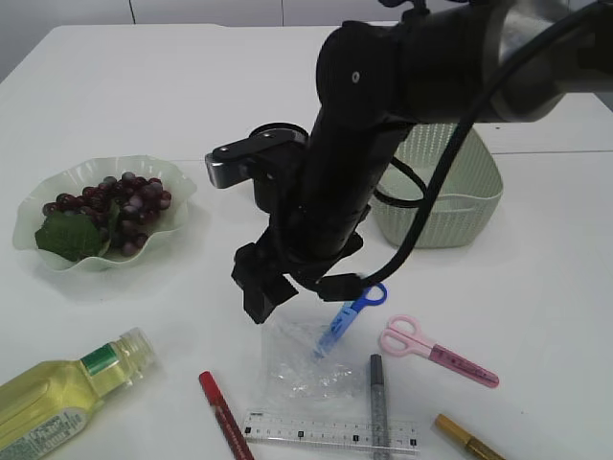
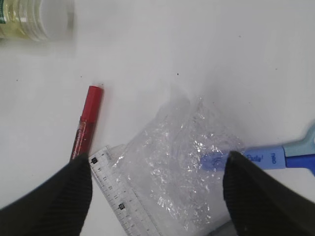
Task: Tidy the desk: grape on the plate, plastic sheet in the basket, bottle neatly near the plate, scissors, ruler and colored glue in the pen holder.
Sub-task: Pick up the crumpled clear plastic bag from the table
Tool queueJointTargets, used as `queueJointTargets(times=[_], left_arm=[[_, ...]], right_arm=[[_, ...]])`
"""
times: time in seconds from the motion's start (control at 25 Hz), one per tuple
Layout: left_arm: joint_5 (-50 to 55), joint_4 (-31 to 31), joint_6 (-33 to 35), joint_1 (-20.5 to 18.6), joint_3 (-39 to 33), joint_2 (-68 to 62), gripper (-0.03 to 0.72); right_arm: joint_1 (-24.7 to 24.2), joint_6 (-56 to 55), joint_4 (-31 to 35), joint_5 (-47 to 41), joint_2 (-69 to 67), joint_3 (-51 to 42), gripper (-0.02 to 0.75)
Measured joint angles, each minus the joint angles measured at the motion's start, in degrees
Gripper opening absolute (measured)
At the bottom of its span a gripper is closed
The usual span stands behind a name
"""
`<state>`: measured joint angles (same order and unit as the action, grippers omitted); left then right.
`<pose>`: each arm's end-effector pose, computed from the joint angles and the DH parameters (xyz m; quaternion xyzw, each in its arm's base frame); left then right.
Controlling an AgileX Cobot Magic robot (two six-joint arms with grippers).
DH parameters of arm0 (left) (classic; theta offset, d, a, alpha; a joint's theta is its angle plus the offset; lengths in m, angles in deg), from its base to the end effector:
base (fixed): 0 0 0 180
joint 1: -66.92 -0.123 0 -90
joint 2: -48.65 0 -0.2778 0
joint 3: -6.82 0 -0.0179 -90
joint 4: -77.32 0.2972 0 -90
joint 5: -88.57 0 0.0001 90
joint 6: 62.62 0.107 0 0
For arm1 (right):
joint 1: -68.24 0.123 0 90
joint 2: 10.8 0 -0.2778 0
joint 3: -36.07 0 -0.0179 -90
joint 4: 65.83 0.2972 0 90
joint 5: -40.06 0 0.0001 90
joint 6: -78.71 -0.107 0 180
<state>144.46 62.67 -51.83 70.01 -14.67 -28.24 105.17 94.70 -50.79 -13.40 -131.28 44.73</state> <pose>0.2788 -0.0375 0.2744 0.0710 0.9654 -0.1037 0.2283 0.3476 0.2892 0.1678 -0.3810 0.9087 0.1354 0.1041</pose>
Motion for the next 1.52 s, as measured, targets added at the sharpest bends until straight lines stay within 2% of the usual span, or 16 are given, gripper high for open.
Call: queueJointTargets(times=[0.6,0.76,0.92,1.4,1.52], left_arm=[[-0.37,-0.13,0.00,0.00,0.00,0.00,0.456],[-0.57,-0.13,0.00,0.00,0.00,0.00,0.456],[-0.81,-0.13,0.00,0.00,0.00,0.00,0.455],[-1.31,-0.35,0.00,0.00,0.00,0.00,0.438],[-1.31,-0.35,0.00,0.00,0.00,0.00,0.438]], right_arm=[[0.40,1.72,0.26,-0.19,-7.45,0.10,0.607],[0.40,1.82,0.26,-0.19,-9.17,0.10,0.566],[0.40,1.94,0.26,-0.19,-9.53,0.10,0.465],[0.40,1.71,0.15,-0.08,-9.76,0.41,0.045],[0.40,1.71,0.15,-0.08,-9.76,0.41,-0.013]])
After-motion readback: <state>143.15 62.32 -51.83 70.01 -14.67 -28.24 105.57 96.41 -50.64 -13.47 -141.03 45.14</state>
